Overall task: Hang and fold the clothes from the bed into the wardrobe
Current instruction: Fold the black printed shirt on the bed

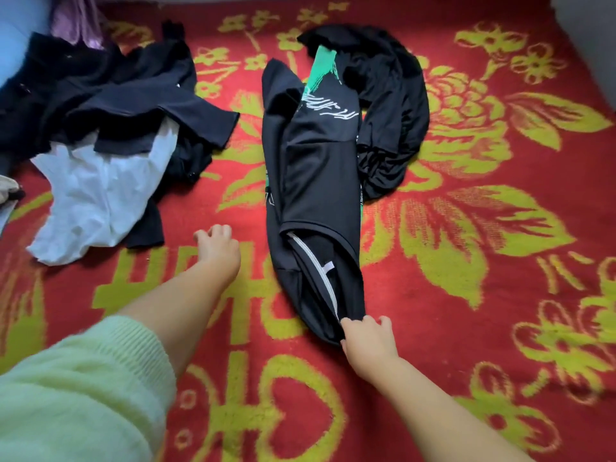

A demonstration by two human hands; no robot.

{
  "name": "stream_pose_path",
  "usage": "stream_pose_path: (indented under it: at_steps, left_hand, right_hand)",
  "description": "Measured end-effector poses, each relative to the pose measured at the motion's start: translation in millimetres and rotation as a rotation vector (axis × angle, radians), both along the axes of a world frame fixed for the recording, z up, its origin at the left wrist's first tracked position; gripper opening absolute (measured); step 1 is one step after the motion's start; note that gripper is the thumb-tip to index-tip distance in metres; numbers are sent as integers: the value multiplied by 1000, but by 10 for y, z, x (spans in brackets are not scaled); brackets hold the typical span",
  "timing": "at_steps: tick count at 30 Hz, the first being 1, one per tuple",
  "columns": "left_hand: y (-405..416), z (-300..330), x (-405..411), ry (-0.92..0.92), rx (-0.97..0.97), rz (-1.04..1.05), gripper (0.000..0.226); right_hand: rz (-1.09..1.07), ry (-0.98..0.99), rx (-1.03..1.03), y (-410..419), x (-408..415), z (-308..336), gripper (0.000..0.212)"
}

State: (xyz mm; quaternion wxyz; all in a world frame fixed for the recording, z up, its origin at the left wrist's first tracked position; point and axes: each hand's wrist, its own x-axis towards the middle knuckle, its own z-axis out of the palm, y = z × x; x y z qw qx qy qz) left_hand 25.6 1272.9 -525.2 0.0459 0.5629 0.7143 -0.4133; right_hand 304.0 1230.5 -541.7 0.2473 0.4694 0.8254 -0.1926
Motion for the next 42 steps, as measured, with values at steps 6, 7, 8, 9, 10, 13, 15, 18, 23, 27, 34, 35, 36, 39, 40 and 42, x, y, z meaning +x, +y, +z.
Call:
stream_pose_path:
  at_steps: [6, 7, 8, 9, 10, 13, 15, 18, 23, 27, 34, 35, 36, 39, 40, 42]
  left_hand:
    - [-427, 254, 383, -694, 162, 236, 36]
    - [-480, 308, 556, -862, 215, 353, 38]
    - [-519, 357, 732, -1013, 263, 475, 38]
    - [-565, 411, 892, -1128, 295, 587, 37]
    - [-628, 436, 1027, -1186, 302, 683, 35]
    - [-922, 490, 1099, -1211, 350, 957, 24]
    - [-1178, 534, 963, -1225, 435, 1140, 28]
    - [-1591, 848, 610, -1252, 593, 1248, 26]
    - [-2173, 1615, -110, -1251, 730, 890, 15]
    - [-2314, 2306, -472, -1260, 622, 390, 36]
    - [-2606, 3300, -677, -911, 692, -122, 21]
    - [-2634, 3389, -723, -895, 736, -95, 16]
    - [-2651, 3475, -791, -871, 782, -50, 13]
    - [-2628, 3736, -1003, -690, 846, -15, 13]
    - [-2611, 3812, -1066, -617, 834, -14, 15]
    - [-2587, 3933, -1192, -555, 809, 35, 22]
  right_hand:
    - [-1, 98, -9, -153, -18, 394, 26]
    - [0, 133, -5, -233, -88, 501, 30]
    - [12, 173, 0, -320, -169, 601, 32]
    - [34, 210, 3, -415, -255, 703, 33]
    - [56, 249, -1, -517, -346, 815, 33]
    - [135, 338, -78, -871, -597, 1221, 33]
    - [184, 349, -206, -1102, -703, 1417, 28]
    - [166, 385, -412, -1326, -815, 1672, 29]
    - [-137, 539, -209, -1224, -1023, 2005, 33]
    - [-65, 640, 21, -940, -1508, 2436, 66]
    - [137, 539, 319, -919, -1960, 3084, 22]
    - [119, 527, 369, -886, -1921, 3172, 20]
    - [119, 514, 432, -845, -1871, 3262, 19]
    - [82, 554, 510, -699, -1669, 3640, 11]
    - [30, 619, 510, -651, -1589, 3774, 9]
    - [-124, 756, 527, -565, -1441, 4034, 9]
